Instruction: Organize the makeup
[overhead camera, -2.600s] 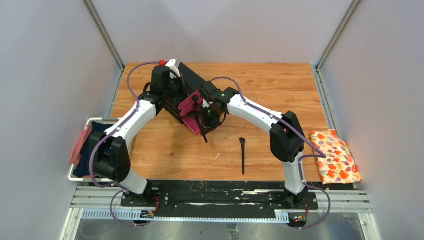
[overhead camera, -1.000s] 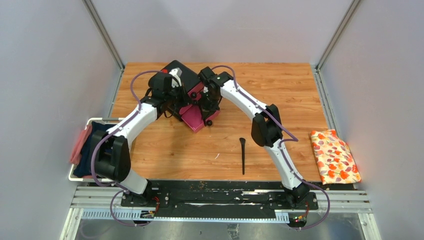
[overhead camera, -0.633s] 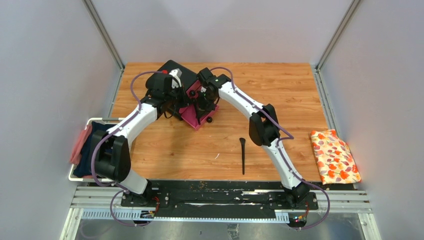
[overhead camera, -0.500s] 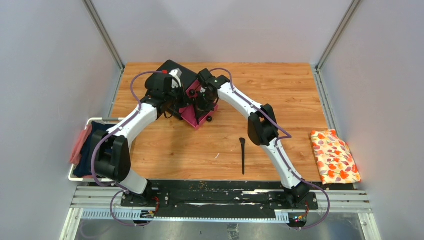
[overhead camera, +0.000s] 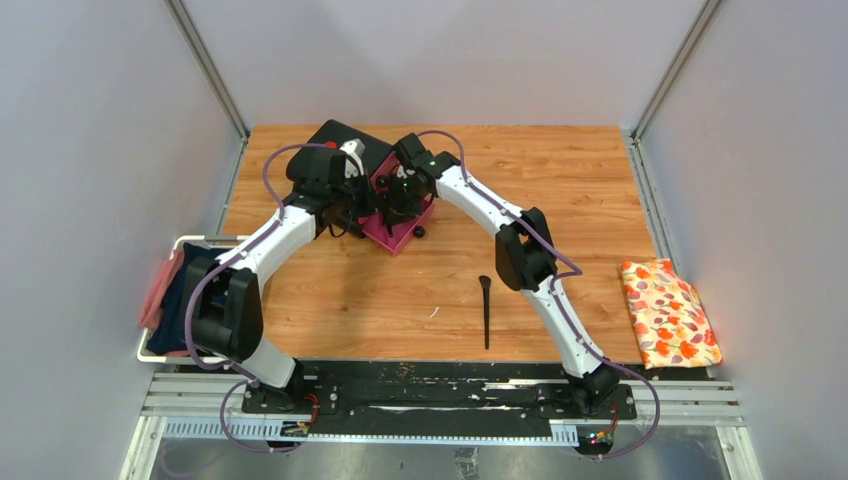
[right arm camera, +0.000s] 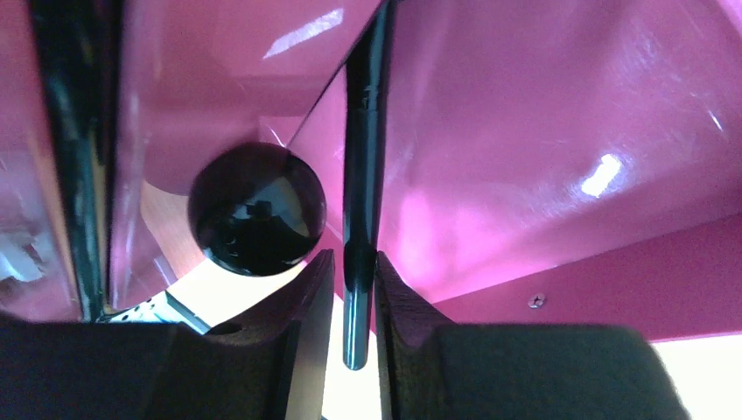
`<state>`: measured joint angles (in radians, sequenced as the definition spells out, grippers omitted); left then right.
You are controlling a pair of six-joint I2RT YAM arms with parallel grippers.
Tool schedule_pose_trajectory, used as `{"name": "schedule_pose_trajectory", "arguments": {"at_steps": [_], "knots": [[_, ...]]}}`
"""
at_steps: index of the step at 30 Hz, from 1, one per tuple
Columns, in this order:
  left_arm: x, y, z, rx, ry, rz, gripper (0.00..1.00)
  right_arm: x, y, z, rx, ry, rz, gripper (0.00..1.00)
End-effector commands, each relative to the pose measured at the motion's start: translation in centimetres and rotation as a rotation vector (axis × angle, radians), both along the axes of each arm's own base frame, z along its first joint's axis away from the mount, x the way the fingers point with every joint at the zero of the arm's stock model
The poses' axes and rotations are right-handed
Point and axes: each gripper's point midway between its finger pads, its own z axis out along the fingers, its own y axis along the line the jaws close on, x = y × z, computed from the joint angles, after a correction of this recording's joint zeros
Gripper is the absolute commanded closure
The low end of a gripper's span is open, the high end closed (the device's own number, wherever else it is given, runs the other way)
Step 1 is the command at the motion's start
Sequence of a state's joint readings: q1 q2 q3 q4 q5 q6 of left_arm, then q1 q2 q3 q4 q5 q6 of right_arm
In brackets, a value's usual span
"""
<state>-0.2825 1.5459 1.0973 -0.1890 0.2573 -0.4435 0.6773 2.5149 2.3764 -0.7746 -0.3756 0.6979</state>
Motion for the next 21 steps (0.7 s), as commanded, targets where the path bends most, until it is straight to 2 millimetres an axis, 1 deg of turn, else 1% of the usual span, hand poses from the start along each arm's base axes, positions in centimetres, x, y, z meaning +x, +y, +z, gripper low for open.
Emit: {"name": "schedule_pose_trajectory", "arguments": {"at_steps": [1,3,5,6,7,8,9,12,14,15,17,20,21], "knots": [[-0.3,0.7,-1.1,0.029,0.020,0.006,1.00,1.3,0.3,1.8,0.058,-0.062,0.005,0.71],[-0.3,0.9,-1.1,0.033,0.020,0.008,1.00,1.2,0.1,1.8,0.049,-0.074,0.012,0.65],[-0.3,0.8,-1.1,0.034,0.019,0.005,1.00,1.2,-0.5,1.8,0.030,-0.083,0.004,0.54],[-0.3,0.8,-1.2,0.032,0.021,0.005,1.00,1.2,-0.7,1.8,0.026,-0.085,0.000,0.51],[-0.3,0.8,-1.1,0.030,0.019,0.003,1.00,1.1,-0.9,1.9,0.029,-0.085,0.000,0.50],[-0.3,0.7,-1.1,0.027,0.020,0.001,1.00,1.1,-1.0,2.2,0.034,-0.086,0.000,0.50],[-0.3,0.7,-1.0,0.025,0.020,0.001,1.00,1.0,-1.2,2.1,0.029,-0.083,0.001,0.50],[-0.2,0.6,-0.9,0.024,0.017,0.000,1.00,0.7,-1.8,3.3,0.023,-0.115,0.006,0.50],[-0.2,0.7,-0.7,0.026,0.015,0.003,1.00,0.4,-2.7,4.7,0.002,-0.157,0.004,0.52],[-0.2,0.8,-0.8,0.029,0.016,0.006,1.00,0.3,-3.4,5.7,-0.008,-0.185,-0.004,0.54],[-0.2,0.8,-0.9,0.030,0.018,0.007,1.00,-0.3,-5.0,7.1,-0.036,-0.229,-0.019,0.56],[-0.1,0.6,-1.1,0.025,0.024,0.004,1.00,-2.0,-7.8,9.4,-0.083,-0.286,-0.048,0.60],[-0.1,0.6,-1.2,0.022,0.026,0.002,1.00,-2.8,-9.1,9.6,-0.112,-0.295,-0.066,0.61]]}}
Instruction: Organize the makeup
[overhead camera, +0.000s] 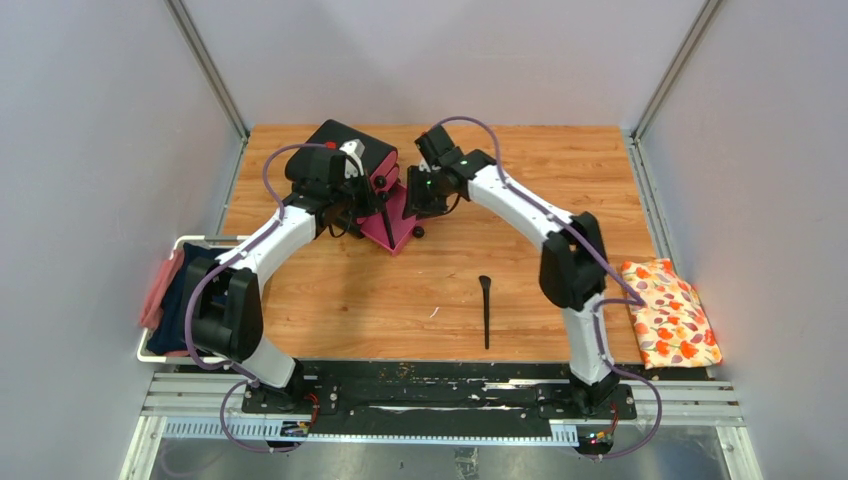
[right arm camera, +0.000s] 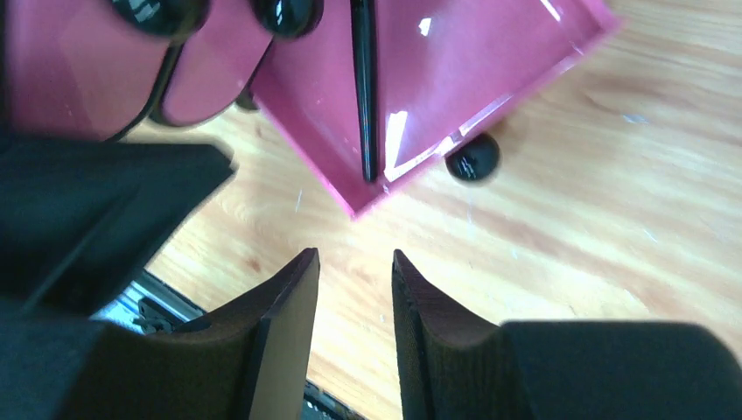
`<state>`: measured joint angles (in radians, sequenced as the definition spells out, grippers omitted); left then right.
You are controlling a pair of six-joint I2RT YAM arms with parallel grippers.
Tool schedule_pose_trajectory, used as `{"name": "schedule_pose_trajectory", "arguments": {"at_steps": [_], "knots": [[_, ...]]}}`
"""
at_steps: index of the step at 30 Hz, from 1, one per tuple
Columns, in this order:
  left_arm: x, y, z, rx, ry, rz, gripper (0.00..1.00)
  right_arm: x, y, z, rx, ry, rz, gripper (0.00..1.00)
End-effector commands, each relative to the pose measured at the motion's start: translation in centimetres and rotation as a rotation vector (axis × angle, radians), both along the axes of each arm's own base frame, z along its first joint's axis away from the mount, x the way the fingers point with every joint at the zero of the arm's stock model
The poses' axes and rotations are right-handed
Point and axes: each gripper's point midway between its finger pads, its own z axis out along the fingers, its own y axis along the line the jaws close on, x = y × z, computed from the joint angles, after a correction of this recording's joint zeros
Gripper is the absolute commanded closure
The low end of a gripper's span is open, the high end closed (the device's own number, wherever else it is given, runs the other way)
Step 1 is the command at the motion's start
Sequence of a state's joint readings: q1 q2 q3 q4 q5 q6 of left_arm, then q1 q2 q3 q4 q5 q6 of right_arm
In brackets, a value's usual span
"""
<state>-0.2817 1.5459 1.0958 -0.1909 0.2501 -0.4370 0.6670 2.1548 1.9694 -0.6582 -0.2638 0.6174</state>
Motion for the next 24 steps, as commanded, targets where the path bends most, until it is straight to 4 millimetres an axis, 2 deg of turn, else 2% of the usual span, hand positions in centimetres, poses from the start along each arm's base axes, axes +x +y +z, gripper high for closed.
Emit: {"name": "schedule_pose_trajectory", "arguments": {"at_steps": [1,3,6,11,16,24], "knots": [[-0.1,0.3,-1.1,0.009,0.028,-0.001,1.00,-1.7,-5.6,3.7,-0.104,-0.129,-0.075,0.61],[0.0,0.2,-1.2,0.002,0.031,-0.003,1.00,-3.6,-8.6,3.2,-0.195,-0.126,-0.114,0.61],[0.1,0.1,-1.1,-0.003,0.029,-0.004,1.00,-6.6,-13.2,0.5,-0.349,-0.094,-0.167,0.61],[0.1,0.1,-1.1,-0.002,0.028,-0.004,1.00,-11.8,-17.1,-4.8,-0.477,-0.005,-0.184,0.61],[-0.1,0.2,-1.0,0.003,0.027,-0.005,1.00,-14.1,-18.6,-8.5,-0.522,0.054,-0.193,0.61],[-0.1,0.3,-0.7,0.006,0.024,-0.002,1.00,-15.5,-19.0,-10.9,-0.550,0.099,-0.184,0.61]]}}
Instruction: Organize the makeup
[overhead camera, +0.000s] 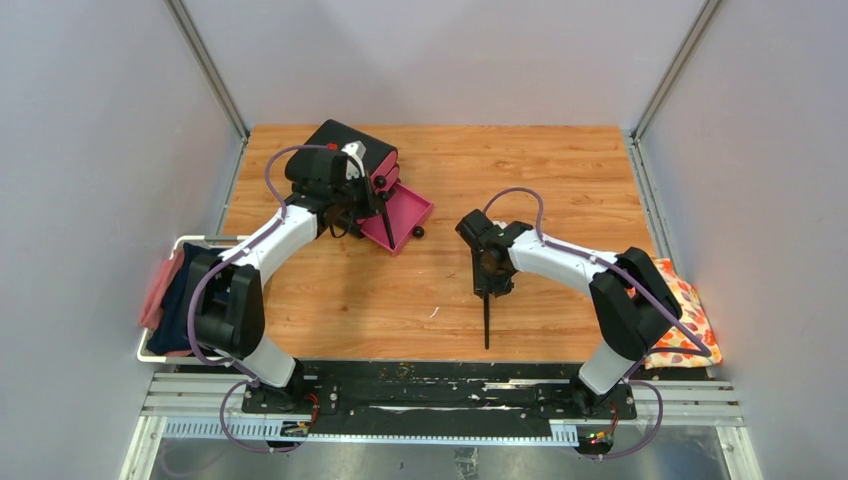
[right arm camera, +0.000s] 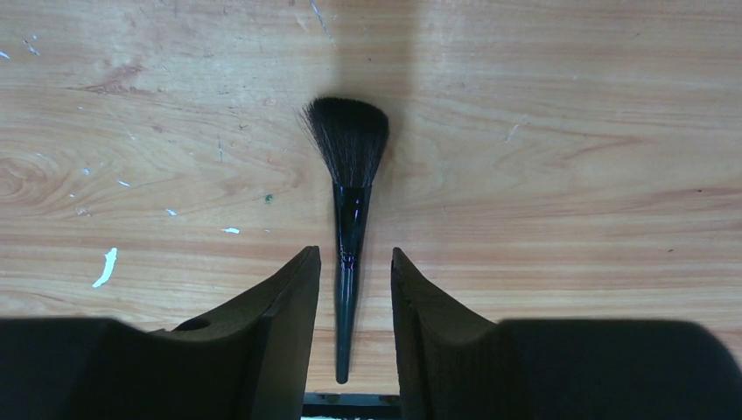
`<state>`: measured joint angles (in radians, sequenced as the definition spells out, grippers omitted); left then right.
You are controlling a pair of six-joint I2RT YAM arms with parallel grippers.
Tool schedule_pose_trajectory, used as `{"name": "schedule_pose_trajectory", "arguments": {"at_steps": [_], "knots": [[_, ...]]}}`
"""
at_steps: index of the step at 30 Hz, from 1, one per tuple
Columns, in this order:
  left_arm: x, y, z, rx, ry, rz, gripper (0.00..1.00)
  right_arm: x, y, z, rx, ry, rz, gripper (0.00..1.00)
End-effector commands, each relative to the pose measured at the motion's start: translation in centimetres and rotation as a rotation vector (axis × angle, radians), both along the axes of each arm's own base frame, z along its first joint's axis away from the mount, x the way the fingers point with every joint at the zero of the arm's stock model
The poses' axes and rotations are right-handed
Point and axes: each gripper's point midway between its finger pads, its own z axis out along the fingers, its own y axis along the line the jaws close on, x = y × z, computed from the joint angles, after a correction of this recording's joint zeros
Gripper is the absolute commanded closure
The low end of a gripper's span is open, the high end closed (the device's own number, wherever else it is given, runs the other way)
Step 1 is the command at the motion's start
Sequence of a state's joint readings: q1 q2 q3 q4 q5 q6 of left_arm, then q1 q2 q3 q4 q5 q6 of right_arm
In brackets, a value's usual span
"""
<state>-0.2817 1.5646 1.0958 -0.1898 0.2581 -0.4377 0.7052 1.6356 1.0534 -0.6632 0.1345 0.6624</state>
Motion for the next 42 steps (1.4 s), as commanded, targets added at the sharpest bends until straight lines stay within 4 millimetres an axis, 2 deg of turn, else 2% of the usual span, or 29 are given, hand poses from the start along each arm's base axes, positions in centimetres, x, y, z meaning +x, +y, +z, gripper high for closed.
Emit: {"name": "schedule_pose_trajectory", "arguments": {"at_steps": [1,5,7,11,12,14,18,23,26,28,32,36,42], "knots": [[-0.1,0.4,-0.1,0.006,0.006,0.004,1.00,-1.1,-0.1,-1.8,-0.026,0.017,-0.012,0.62],[-0.1,0.3,-0.2,0.003,0.011,0.002,1.00,-2.7,0.3,-3.3,-0.024,0.048,-0.008,0.64],[-0.1,0.3,-0.1,0.000,0.009,0.001,1.00,-3.2,0.3,-3.9,-0.033,0.064,-0.005,0.68],[-0.1,0.3,0.1,0.002,0.006,0.001,1.00,-3.4,0.6,-4.4,-0.046,0.075,0.005,0.96],[-0.1,0.3,0.3,0.003,0.004,0.001,1.00,-3.1,0.9,-4.2,-0.045,0.071,0.012,1.00],[-0.1,0.5,0.3,0.008,0.001,0.004,1.00,-2.5,1.3,-3.5,-0.051,0.054,0.031,1.00],[-0.1,0.6,0.3,0.016,0.002,0.007,1.00,0.3,4.0,0.1,0.003,-0.026,0.094,1.00],[-0.2,0.6,0.3,0.016,0.005,0.011,1.00,5.1,11.0,7.0,0.202,-0.133,0.214,1.00],[-0.2,0.9,0.4,0.029,0.002,0.016,1.00,7.4,15.0,9.5,0.317,-0.142,0.257,1.00],[-0.2,1.2,0.4,0.041,-0.002,0.022,1.00,9.0,17.1,10.6,0.390,-0.137,0.260,1.00],[-0.3,1.4,0.5,0.056,-0.003,0.027,1.00,11.9,19.6,10.3,0.436,-0.139,0.241,1.00],[-0.4,1.5,0.3,0.060,-0.001,0.028,1.00,13.7,21.5,8.9,0.500,-0.110,0.216,1.00],[-0.4,1.6,0.3,0.056,-0.001,0.030,1.00,15.7,22.7,8.4,0.545,-0.108,0.185,1.00]]}}
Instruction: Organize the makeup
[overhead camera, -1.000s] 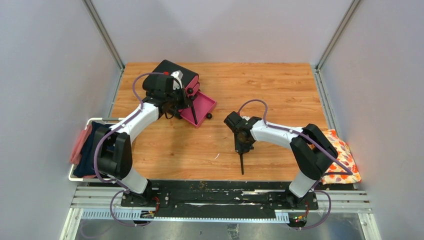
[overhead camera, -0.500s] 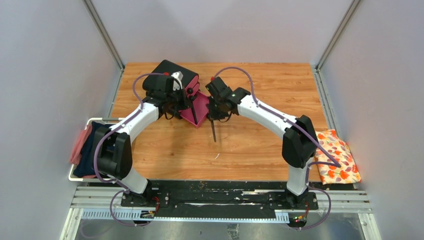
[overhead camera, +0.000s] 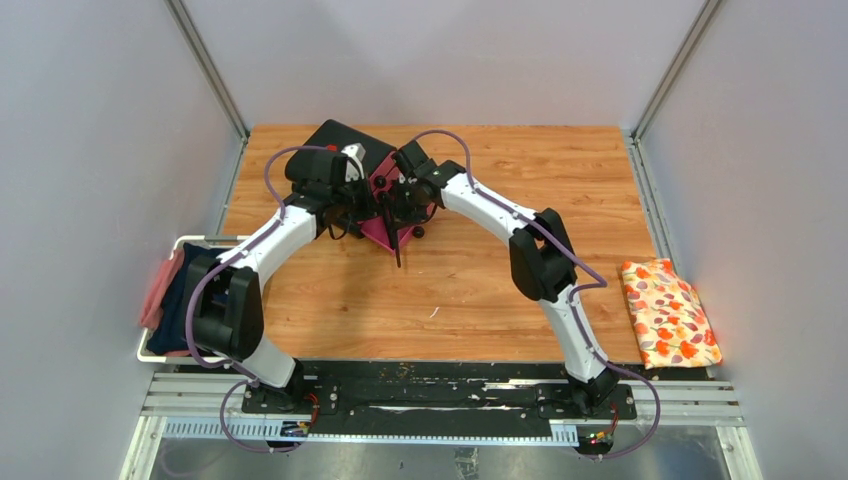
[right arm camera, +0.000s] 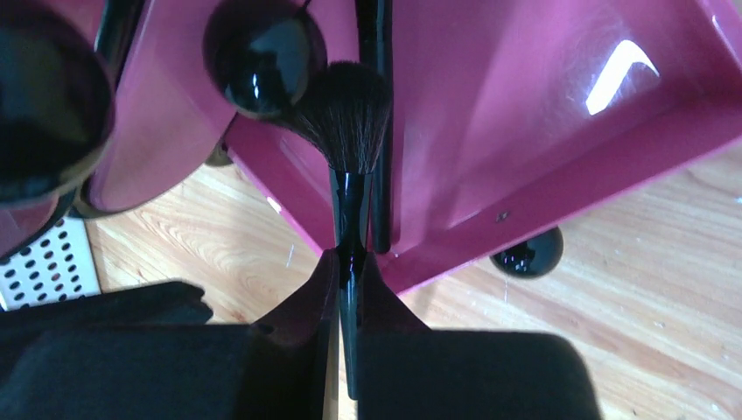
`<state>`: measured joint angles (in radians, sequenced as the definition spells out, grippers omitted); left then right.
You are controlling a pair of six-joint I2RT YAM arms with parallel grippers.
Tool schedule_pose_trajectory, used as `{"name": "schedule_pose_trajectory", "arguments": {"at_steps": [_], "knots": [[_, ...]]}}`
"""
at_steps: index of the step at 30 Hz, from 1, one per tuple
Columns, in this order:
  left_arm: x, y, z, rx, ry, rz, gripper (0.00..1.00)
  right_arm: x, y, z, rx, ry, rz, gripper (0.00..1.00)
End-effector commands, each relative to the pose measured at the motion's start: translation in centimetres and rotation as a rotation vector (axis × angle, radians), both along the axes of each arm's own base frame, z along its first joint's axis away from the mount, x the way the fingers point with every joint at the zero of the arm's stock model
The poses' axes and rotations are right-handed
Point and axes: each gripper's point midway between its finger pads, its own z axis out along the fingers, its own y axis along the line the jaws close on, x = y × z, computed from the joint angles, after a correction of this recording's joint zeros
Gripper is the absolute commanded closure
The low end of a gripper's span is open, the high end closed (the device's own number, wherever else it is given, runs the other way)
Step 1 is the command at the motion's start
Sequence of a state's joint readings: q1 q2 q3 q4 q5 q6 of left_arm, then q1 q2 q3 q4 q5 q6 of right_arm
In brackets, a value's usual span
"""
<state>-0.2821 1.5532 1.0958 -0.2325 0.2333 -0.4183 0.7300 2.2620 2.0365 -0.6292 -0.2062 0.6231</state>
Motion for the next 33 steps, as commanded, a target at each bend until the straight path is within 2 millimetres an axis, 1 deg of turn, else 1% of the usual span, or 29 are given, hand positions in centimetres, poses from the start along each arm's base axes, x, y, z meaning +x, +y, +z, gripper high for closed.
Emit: {"name": "schedule_pose_trajectory", "arguments": {"at_steps": [1,3,9,14,18,21,24,25,28,33], "knots": [[0.0,0.9,0.7,0.020,-0.019,0.023,1.00,1.4,1.0,2.1,0.074,-0.003,-0.022,1.00],[0.0,0.9,0.8,0.020,-0.020,0.023,1.00,2.0,1.1,2.1,0.086,0.002,-0.039,1.00],[0.0,0.9,1.0,0.013,-0.023,0.023,1.00,3.2,0.8,0.8,0.096,0.100,-0.114,1.00],[-0.1,0.9,1.1,0.013,-0.026,0.024,1.00,3.5,0.8,-0.7,0.084,0.143,-0.145,1.00],[-0.2,0.9,1.2,0.009,-0.027,0.022,1.00,4.2,-0.1,-2.3,0.057,0.172,-0.184,1.00],[-0.2,1.0,1.3,0.010,-0.032,0.022,1.00,4.1,-0.5,-3.4,0.057,0.214,-0.191,1.00],[-0.2,1.0,1.3,0.009,-0.032,0.023,1.00,4.3,-0.4,-3.6,0.070,0.225,-0.189,1.00],[-0.2,0.9,1.2,0.005,-0.029,0.021,1.00,4.4,-0.2,-3.5,0.079,0.223,-0.187,1.00],[-0.2,0.7,1.2,-0.002,-0.026,0.015,1.00,5.5,0.1,-2.9,0.104,0.206,-0.195,1.00],[-0.3,0.8,1.3,0.004,-0.030,0.016,1.00,7.0,0.3,-2.8,0.138,0.195,-0.205,1.00]]}}
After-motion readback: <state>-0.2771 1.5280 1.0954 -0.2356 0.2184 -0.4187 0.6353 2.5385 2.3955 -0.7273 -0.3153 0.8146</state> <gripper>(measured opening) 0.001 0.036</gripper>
